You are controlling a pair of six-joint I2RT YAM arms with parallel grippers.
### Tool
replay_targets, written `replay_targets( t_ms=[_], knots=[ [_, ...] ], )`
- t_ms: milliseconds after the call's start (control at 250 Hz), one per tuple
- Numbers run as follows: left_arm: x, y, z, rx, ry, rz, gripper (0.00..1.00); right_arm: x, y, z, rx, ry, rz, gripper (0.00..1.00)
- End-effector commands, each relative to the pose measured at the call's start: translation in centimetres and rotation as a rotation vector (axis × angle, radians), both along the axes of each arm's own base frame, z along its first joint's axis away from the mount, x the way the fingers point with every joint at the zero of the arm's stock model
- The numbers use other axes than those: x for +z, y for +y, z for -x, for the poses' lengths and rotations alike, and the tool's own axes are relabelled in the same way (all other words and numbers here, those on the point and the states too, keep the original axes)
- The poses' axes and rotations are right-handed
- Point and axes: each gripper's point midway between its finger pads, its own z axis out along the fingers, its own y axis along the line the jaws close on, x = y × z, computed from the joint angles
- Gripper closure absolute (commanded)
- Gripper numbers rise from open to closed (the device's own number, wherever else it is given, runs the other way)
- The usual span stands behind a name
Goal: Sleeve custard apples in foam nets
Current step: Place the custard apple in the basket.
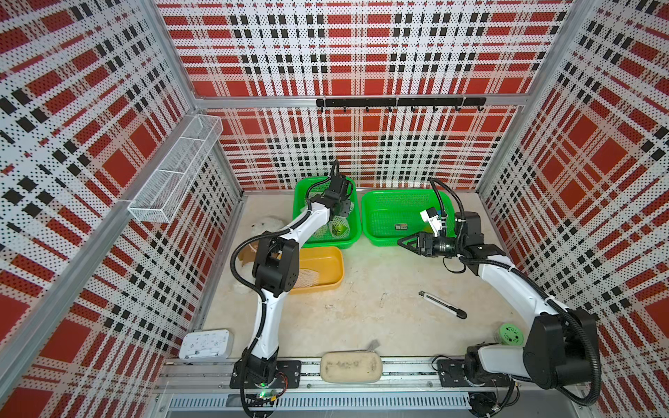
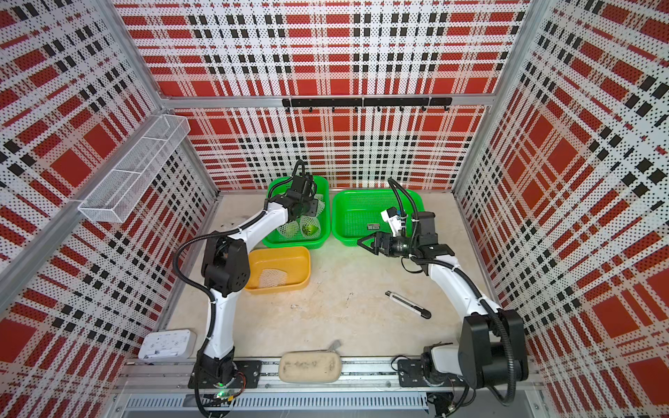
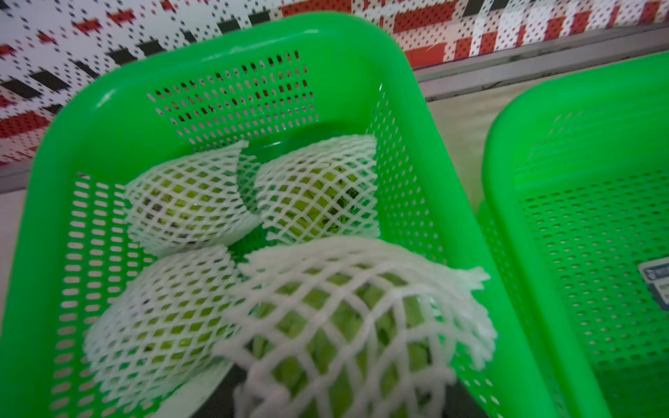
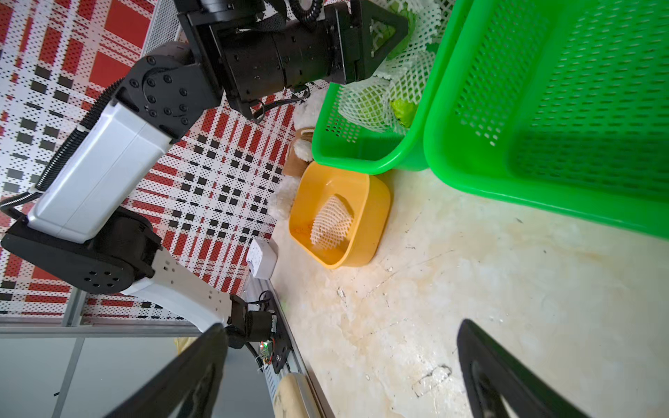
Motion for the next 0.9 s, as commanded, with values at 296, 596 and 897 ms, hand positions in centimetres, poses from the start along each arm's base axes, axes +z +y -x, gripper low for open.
replay_targets(
  t_ms=[296, 596, 897],
  knots=[
    [-4.6, 2.7, -0.5, 0.175, 0.123, -0.032, 0.8, 0.8, -0.4, -1.4, 0.004, -0.064, 0.06, 0.0],
    [-5.4, 2.8, -1.1, 0.179, 0.16, -0.015, 0.46, 1.6, -0.6, -4.0, -0.043, -0.081, 0.096, 0.0],
    [0.5, 1.0, -0.8, 0.089, 0.076, 0.118, 0.01, 1.0, -2.4, -8.9, -0.166, -0.073, 0.25, 0.0]
  ],
)
